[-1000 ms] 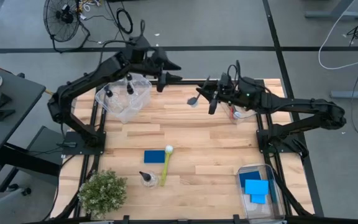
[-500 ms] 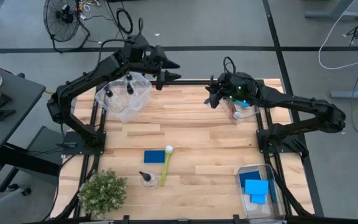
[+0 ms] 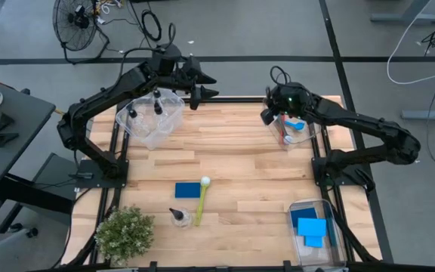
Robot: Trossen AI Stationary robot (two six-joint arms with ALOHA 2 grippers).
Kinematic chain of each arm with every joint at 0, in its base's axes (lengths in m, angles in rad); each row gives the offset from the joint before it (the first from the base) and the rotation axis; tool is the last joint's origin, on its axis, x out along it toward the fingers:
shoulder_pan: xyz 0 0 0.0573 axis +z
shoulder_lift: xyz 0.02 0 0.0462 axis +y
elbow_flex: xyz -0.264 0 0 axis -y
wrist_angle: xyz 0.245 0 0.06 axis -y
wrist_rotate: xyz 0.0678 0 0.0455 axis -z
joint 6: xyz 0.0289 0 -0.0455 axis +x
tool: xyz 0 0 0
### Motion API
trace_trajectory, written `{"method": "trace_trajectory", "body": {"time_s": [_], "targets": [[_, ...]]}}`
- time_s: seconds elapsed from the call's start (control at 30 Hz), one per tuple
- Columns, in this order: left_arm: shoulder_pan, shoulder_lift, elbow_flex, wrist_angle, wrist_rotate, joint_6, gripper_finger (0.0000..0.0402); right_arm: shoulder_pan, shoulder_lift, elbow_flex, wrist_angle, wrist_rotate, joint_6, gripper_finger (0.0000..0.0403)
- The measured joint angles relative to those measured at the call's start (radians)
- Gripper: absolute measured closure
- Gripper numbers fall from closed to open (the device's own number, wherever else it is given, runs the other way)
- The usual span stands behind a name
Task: Pick & Place Kitchen Sink Supplies
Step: Put the gray cleaning brush into the top transparent bin
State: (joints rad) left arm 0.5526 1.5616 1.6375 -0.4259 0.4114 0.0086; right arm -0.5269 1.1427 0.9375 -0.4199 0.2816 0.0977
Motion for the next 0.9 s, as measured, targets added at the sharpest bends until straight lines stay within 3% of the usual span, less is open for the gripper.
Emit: {"method": "trace_trajectory", "body": {"time_s": [0.2, 0.6, 0.9], "targets": [[0.0, 0.0, 0.0, 0.0, 0.0, 0.002, 0.0138, -0.009, -0.033, 0.0, 0.065, 0.055, -0.177, 0.0321], [0.0, 0.0, 0.0, 0.0, -0.022, 0.002, 0.0138, -0.006, -0.106, 0.0, -0.021, 0.07, -0.842, 0.0321], [0.0, 0.0, 0.0, 0.0, -0.027, 0.002, 0.0138, -0.006, -0.105, 0.0, -0.145, 0.183, -0.903, 0.0321]]}}
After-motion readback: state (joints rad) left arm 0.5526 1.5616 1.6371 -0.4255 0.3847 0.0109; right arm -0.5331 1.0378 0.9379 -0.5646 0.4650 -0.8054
